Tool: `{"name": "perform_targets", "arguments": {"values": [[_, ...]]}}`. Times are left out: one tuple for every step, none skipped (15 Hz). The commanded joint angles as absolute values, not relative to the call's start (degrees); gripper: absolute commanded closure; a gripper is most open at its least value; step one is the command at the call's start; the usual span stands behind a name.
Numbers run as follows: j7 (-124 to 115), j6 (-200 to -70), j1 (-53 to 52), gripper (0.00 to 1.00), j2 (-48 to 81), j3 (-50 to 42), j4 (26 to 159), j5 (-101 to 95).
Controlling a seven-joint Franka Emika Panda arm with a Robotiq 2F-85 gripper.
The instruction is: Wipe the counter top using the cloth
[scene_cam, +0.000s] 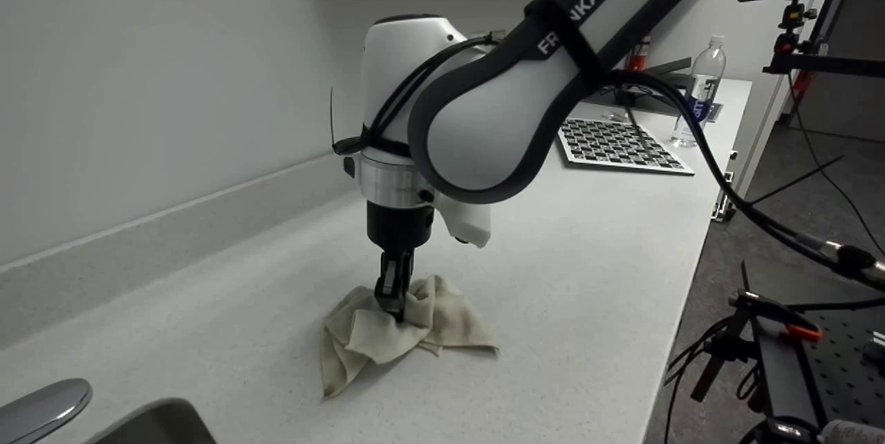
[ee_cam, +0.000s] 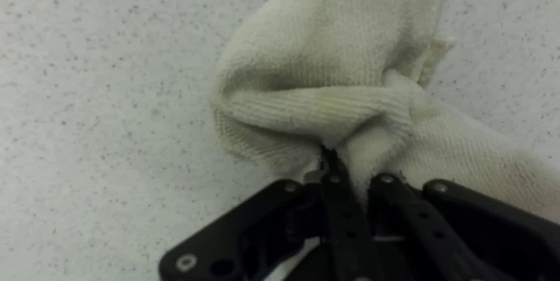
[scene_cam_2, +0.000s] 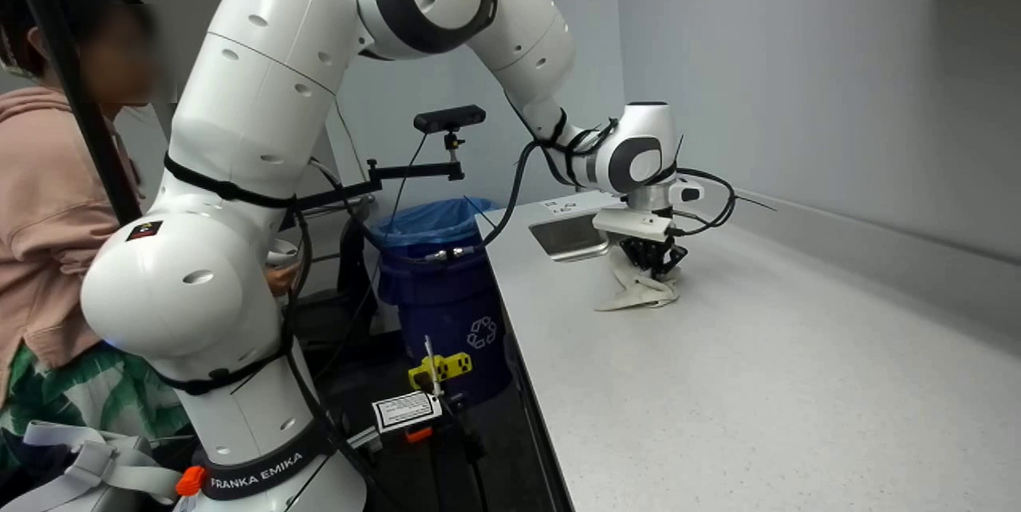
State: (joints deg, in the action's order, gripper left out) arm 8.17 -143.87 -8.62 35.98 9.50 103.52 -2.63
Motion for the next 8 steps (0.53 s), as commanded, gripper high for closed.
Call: {"name": "perform_targets", "arguments": {"values": [[5.2, -144.4, -8.8, 0.98, 37.2, 9.4, 106.0, -0.9], [4.6, -144.5, -8.7, 0.98, 36.4, 9.5, 107.3, -0.6], [4.4, -144.6, -8.6, 0.98, 35.2, 9.9, 109.1, 0.1], [4.3, -144.7, -8.4, 0.98, 34.1, 10.4, 110.8, 0.9], [4.3, -144.8, -8.3, 0.98, 32.7, 11.0, 112.9, 2.0], [4.5, -144.9, -8.1, 0.98, 31.6, 11.6, 114.7, 3.1], [4.6, -145.1, -8.0, 0.98, 30.3, 12.1, 116.8, 4.3], [4.7, -145.1, -7.9, 0.98, 28.8, 12.9, 119.2, 5.8]]}}
